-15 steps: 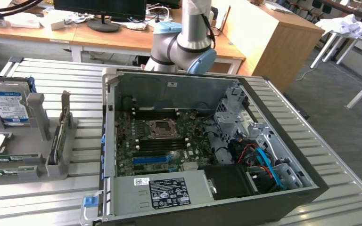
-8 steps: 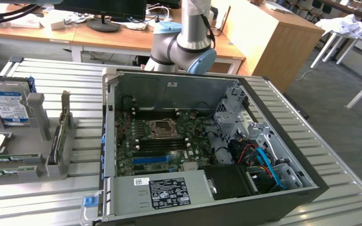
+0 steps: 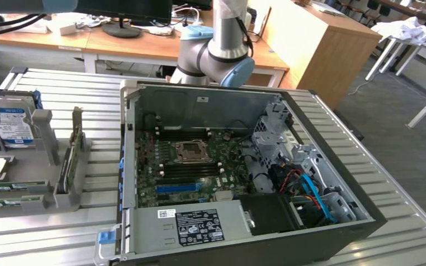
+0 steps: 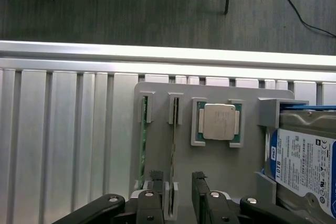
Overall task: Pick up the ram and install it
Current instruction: 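Pick up the ram and move it above insertion slot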
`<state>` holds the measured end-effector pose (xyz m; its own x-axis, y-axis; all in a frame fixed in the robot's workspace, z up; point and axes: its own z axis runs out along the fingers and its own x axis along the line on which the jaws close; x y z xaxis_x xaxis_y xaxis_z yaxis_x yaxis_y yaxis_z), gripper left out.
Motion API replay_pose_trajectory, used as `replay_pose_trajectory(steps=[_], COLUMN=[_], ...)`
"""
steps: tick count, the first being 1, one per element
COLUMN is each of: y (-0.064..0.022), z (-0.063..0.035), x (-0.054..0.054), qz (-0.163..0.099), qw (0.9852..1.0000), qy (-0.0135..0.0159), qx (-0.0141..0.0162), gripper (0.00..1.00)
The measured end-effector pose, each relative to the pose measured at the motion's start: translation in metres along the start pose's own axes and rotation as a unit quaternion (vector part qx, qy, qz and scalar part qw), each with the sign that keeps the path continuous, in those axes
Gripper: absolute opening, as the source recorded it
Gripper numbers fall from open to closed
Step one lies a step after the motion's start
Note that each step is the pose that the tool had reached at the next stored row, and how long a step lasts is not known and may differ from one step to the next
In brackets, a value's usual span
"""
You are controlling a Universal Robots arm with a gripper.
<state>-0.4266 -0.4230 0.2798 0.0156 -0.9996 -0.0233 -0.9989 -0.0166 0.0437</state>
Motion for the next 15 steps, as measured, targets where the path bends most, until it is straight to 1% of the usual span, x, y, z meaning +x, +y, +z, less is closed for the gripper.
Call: replay_pose_trajectory(steps=[10, 15], y=[-0.0005, -0.0006], z=[0.0111, 0.0145], x=[0.000, 0.000], qz=[0.000, 0.000], qw=[1.0000, 1.0000], qy=[0.0000, 0.0000], qx=[0.0000, 0.0000], gripper=[0.36, 0.36])
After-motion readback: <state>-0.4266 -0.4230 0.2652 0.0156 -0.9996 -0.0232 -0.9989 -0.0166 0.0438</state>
